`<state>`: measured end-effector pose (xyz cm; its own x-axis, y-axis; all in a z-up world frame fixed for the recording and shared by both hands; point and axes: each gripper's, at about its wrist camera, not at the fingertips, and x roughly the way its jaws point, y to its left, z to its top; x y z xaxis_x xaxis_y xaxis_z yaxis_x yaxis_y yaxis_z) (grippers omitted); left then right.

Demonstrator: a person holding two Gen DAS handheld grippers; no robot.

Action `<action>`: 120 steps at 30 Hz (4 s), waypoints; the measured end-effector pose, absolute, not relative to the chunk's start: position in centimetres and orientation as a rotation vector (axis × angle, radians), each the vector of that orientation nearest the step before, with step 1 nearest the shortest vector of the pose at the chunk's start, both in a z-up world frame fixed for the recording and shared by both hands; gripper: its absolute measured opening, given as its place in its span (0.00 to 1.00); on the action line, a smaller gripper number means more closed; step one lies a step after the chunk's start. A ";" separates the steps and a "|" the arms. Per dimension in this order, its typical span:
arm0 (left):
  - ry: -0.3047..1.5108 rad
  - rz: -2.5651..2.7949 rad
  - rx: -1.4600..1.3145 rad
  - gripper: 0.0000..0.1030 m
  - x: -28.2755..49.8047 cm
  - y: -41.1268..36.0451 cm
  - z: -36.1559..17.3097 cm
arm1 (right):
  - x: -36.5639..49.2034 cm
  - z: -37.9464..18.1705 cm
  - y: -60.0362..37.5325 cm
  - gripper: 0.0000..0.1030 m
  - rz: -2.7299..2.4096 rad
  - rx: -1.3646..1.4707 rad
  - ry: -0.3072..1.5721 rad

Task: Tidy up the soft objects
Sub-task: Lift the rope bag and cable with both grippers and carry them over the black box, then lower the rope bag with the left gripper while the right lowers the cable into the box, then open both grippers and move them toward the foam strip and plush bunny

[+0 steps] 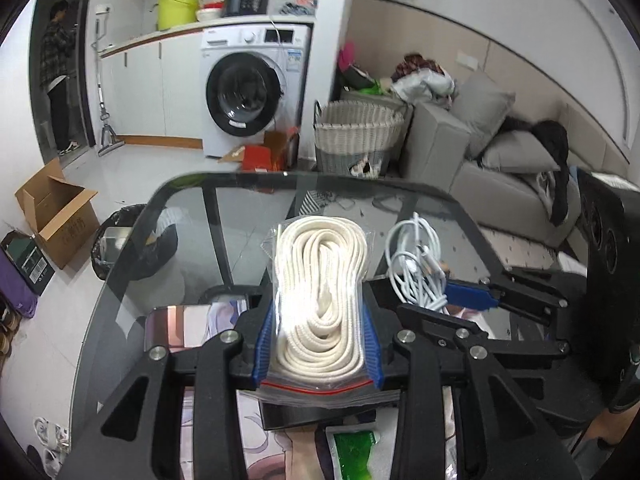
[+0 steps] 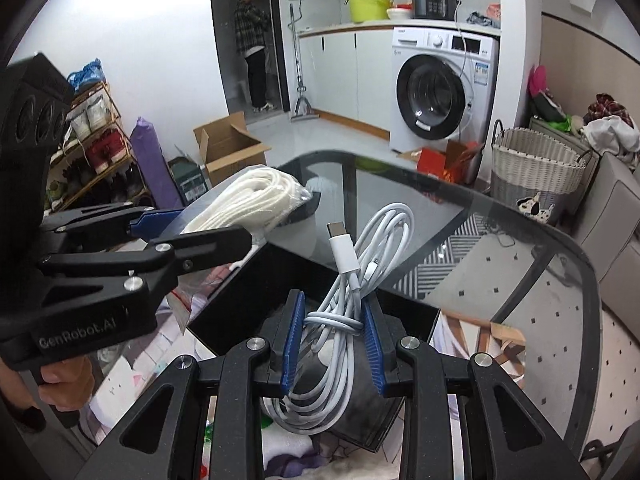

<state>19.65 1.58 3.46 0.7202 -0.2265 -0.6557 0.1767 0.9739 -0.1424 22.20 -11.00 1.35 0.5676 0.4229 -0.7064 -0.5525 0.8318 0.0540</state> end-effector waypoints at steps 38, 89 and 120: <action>1.029 -0.221 0.027 0.44 21.2 -0.2 -2.9 | 24.0 -3.7 -11.3 0.37 0.568 -0.171 0.975; 0.980 -0.232 -0.020 0.55 17.7 1.2 -0.4 | 20.6 -2.2 -8.7 0.27 0.706 -0.437 0.910; 1.121 -0.316 0.062 0.56 13.4 -1.4 -4.3 | 14.2 -5.2 -15.5 0.63 0.672 -0.131 1.190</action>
